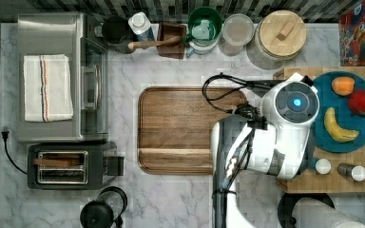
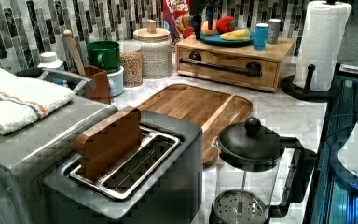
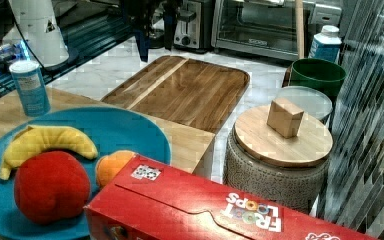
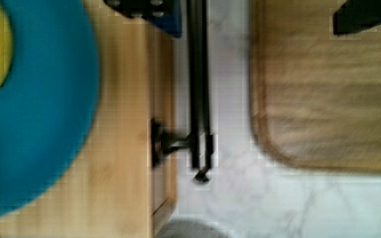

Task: Open the drawer.

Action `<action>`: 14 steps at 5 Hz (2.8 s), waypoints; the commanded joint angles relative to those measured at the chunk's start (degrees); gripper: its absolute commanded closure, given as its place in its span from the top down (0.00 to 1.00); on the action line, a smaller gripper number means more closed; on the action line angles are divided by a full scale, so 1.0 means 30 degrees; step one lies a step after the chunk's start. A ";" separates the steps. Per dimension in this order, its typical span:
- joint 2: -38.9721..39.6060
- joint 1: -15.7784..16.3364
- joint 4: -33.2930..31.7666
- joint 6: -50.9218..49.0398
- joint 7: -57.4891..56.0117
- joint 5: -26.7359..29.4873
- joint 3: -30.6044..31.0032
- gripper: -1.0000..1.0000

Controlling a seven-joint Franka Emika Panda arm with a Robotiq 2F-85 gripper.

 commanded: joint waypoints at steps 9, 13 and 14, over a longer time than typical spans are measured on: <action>0.4483 -0.0330 -0.0141 0.2719 -0.0281 0.2803 0.0811 1.00; 0.4422 0.1903 -0.0053 0.1748 0.2763 0.3794 0.2470 1.00; 0.4818 0.2199 -0.0361 0.3032 0.2680 0.4734 0.3180 1.00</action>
